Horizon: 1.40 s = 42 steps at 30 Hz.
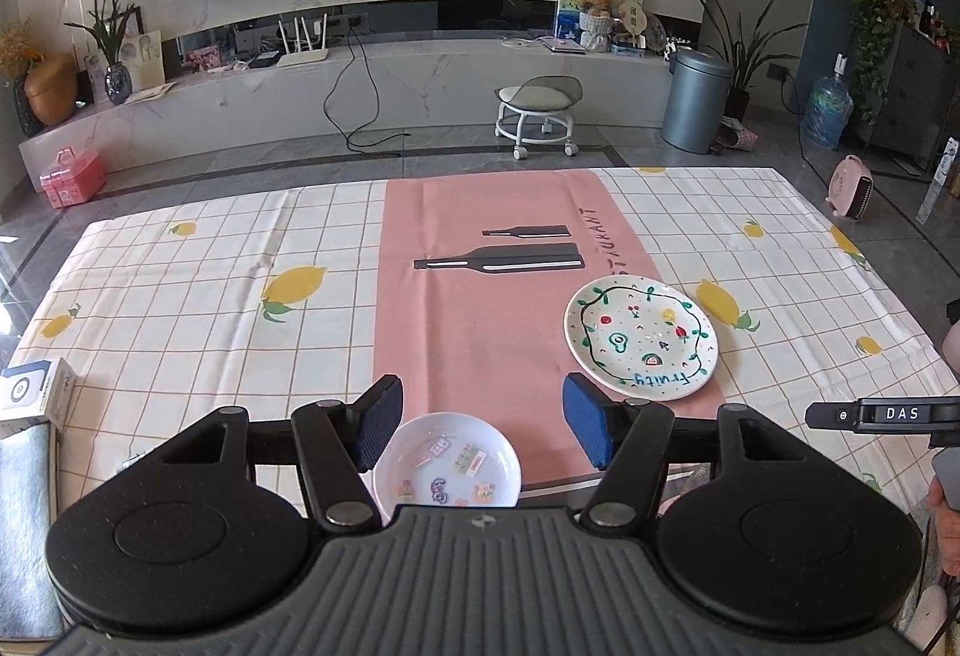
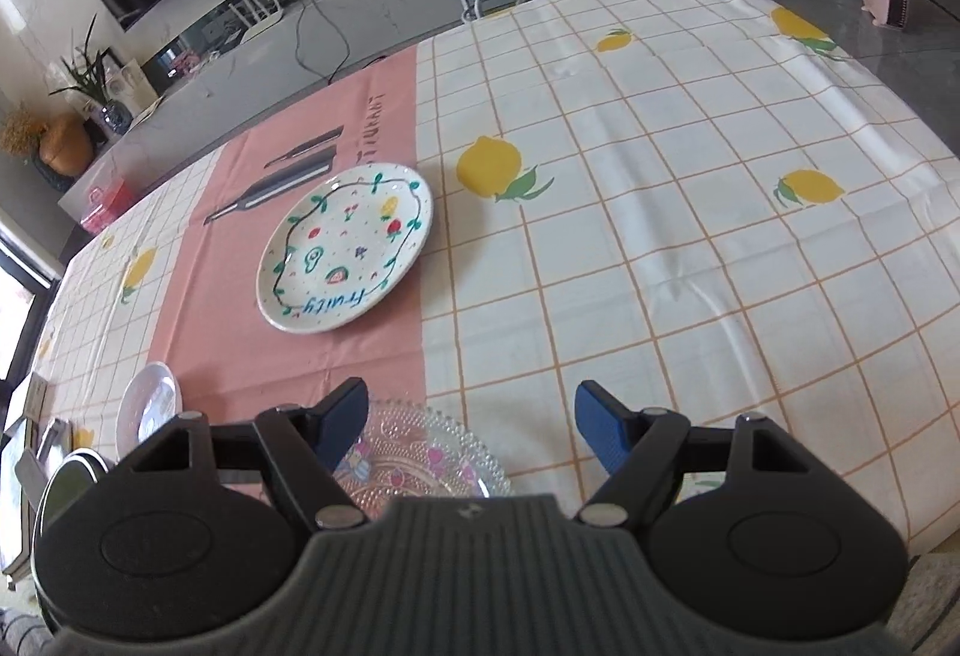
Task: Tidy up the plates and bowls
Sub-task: 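Lower the glass plate and open both grippers, then move both grippers to the white 'Fruity' painted plate rim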
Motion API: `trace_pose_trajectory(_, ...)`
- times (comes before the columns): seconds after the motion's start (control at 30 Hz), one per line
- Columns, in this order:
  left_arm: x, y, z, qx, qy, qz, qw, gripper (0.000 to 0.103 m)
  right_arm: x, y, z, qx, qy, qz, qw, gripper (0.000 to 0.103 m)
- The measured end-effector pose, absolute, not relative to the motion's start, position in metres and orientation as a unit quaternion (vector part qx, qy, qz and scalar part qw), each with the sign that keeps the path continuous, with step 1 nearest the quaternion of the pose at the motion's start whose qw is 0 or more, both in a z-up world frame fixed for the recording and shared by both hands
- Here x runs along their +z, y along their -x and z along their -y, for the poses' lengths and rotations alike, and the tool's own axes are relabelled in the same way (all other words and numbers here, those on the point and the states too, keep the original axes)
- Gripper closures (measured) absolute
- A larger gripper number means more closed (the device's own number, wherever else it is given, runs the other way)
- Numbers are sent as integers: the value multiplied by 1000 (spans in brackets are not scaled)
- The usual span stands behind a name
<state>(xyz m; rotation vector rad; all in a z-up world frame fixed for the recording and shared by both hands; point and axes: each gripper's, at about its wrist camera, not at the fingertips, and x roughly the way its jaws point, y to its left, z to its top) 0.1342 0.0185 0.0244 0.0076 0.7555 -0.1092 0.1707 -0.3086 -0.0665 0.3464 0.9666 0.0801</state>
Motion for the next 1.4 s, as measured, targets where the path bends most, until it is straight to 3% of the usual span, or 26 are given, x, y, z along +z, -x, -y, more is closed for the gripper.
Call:
trace_pose_trajectory(0.27,12,-193,-14,-96,-28,-376,921,31,-35,-195,305,-8,-181,-429,885,25)
trace_pose_trajectory(0.47,-3,-238,-13,-101,-25,-374,922,31,-25,-230,294,-27,-251,-403,879,25)
trace_pose_trajectory(0.63,-30,-273,-21,-126,30,-405,905,35,-38,-255,280,-55,-287,-388,874,25)
trace_pose_trajectory(0.83,-69,-298,-22,-164,49,-453,875,36,-82,-270,253,-38,-214,-434,874,25)
trace_pose_trajectory(0.97,-90,-309,-21,-185,79,-487,850,36,-105,-273,261,-22,-253,-468,846,28)
trace_pose_trajectory(1.13,-104,-316,-23,-220,140,-507,822,36,-105,-269,266,-19,-263,-455,851,30)
trace_pose_trajectory(1.4,-112,-319,-23,-238,187,-498,813,36,-115,-277,283,18,-307,-435,846,43)
